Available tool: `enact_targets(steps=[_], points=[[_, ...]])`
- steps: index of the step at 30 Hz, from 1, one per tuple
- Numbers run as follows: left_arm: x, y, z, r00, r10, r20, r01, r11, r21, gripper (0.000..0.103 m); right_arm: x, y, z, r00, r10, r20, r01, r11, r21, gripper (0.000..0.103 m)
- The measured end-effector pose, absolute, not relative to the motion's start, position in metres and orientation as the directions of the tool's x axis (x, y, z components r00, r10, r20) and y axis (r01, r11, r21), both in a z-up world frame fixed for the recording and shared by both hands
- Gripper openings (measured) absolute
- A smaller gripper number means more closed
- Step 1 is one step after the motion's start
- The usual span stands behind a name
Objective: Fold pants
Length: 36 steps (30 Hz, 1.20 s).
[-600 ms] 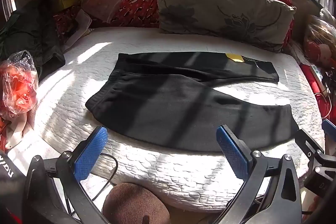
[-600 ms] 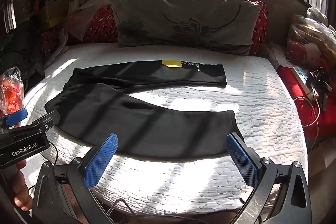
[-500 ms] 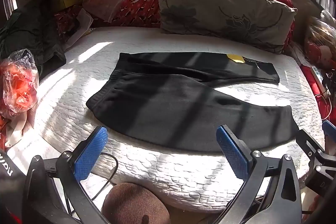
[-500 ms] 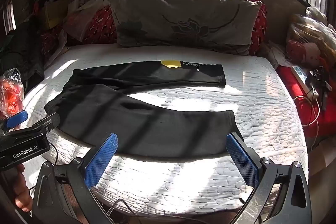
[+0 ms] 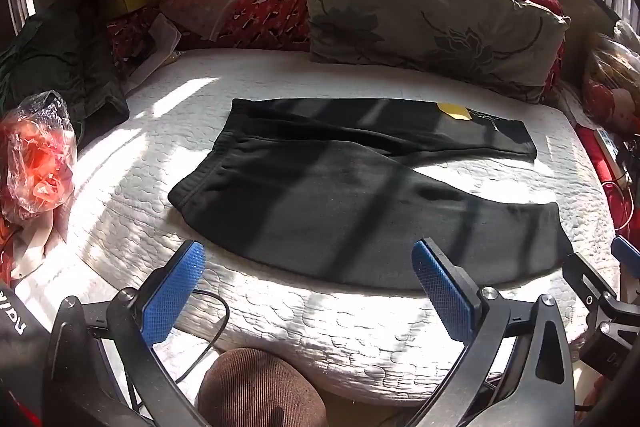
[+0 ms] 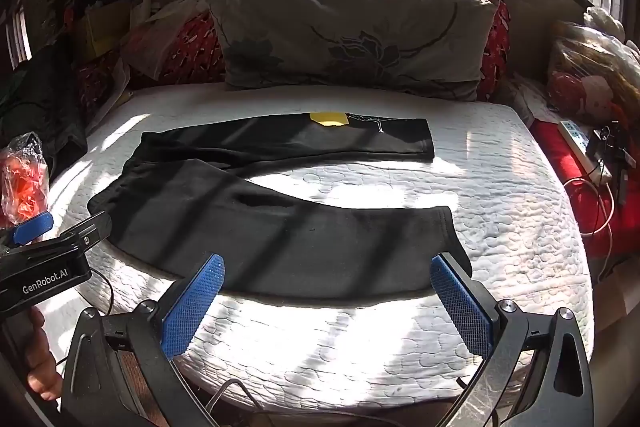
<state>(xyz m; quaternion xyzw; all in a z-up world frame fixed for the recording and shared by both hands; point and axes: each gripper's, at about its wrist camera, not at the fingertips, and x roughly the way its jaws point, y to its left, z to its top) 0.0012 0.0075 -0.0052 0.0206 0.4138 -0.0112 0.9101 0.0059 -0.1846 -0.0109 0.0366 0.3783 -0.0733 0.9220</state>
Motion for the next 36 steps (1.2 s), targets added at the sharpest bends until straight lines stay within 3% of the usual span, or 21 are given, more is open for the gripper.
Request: enact_targets(steps=[36], points=[[-0.0053, 0.005, 0.0, 0.665, 0.007, -0.747, 0.03, 0.999, 0.036, 0.103, 0.0047, -0.1896, -0.0172, 0.696, -0.099, -0.711, 0.177, 0.984, 0.036, 0.103]])
